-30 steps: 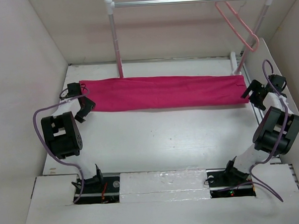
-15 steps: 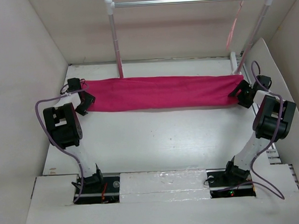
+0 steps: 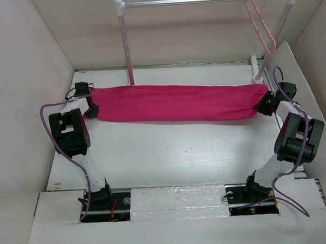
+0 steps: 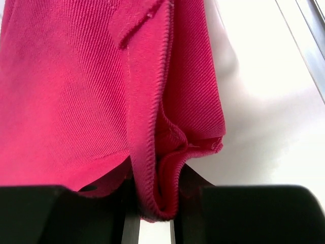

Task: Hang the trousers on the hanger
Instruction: Fold the trousers at the center of the board.

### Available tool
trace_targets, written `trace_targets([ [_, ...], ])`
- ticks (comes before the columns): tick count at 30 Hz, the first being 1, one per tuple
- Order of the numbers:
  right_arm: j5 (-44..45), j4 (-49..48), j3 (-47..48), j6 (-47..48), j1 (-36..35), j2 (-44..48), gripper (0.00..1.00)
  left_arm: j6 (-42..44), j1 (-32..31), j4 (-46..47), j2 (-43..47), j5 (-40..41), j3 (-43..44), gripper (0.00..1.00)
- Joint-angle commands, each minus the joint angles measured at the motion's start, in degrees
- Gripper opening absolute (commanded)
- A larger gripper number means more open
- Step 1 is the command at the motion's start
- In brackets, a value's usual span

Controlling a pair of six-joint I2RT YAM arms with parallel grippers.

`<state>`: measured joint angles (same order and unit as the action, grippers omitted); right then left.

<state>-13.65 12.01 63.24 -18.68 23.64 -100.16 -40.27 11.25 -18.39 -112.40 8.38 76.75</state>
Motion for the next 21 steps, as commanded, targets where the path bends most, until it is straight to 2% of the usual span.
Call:
trace_targets([
  [1, 2.8, 1.8, -5.6, 5.5, 3.8, 8.2, 0.04, 3.1, 1.7, -5.9, 5.1, 10.9, -3.7, 0.0],
  [5, 0.6, 6.2, -10.9, 8.5, 9.5, 15.9, 0.0, 3.3, 1.7, -7.0, 11.9, 17.8, -10.6, 0.0],
  [9, -2.7, 11.0, -15.9, 10.5, 14.6, 25.3, 0.0, 2.6, 1.7, -11.1, 18.4, 21.8, -15.9, 0.0],
  [10, -2.7, 12.4, -18.0, 11.7, 15.6, 30.3, 0.0, 1.8, 1.7, -12.5, 23.1, 22.5, -18.6, 0.0],
  [11, -2.7, 13.1, -18.8, 11.7, 15.6, 30.4, 0.0, 1.8, 1.7, -12.5, 23.1, 22.5, -20.4, 0.0],
  [12, -2.8, 13.0, -19.7, 12.1, 15.6, 31.7, 0.07, 2.0, 1.7, -11.9, 24.6, 21.9, -22.0, 0.0],
  [13, -2.8, 12.0, -21.0, 12.1, 15.6, 32.8, 0.43, 2.0, 1.7, -11.8, 26.8, 21.7, -23.4, 0.04],
  [14, -2.5, 11.3, -22.1, 12.0, 15.6, 33.3, 0.59, 0.9, 1.7, -12.3, 27.3, 20.8, -24.1, 0.29],
  [15, -2.4, 12.8, -21.7, 12.3, 15.6, 32.7, 0.7, 0.7, 1.7, -12.5, 28.1, 20.4, -24.3, 0.45],
  [16, -3.0, 13.3, -21.2, 13.6, 16.2, 32.1, 0.82, 0.3, 1.7, -13.2, 28.7, 19.6, -23.8, 0.56],
  [17, -2.4, 15.0, -20.5, 13.8, 16.2, 30.6, 0.86, -0.7, 1.7, -13.9, 29.2, 18.3, -22.1, 0.71],
  [19, -2.1, 16.0, -19.7, 13.8, 17.5, 30.6, 0.92, -0.5, 1.7, -14.6, 32.2, 15.4, -20.2, 0.78],
  [21, -0.8, 15.2, -21.7, 13.1, 19.3, 33.2, 0.93, -0.9, 1.7, -15.5, 34.4, 12.5, -16.6, 0.81],
])
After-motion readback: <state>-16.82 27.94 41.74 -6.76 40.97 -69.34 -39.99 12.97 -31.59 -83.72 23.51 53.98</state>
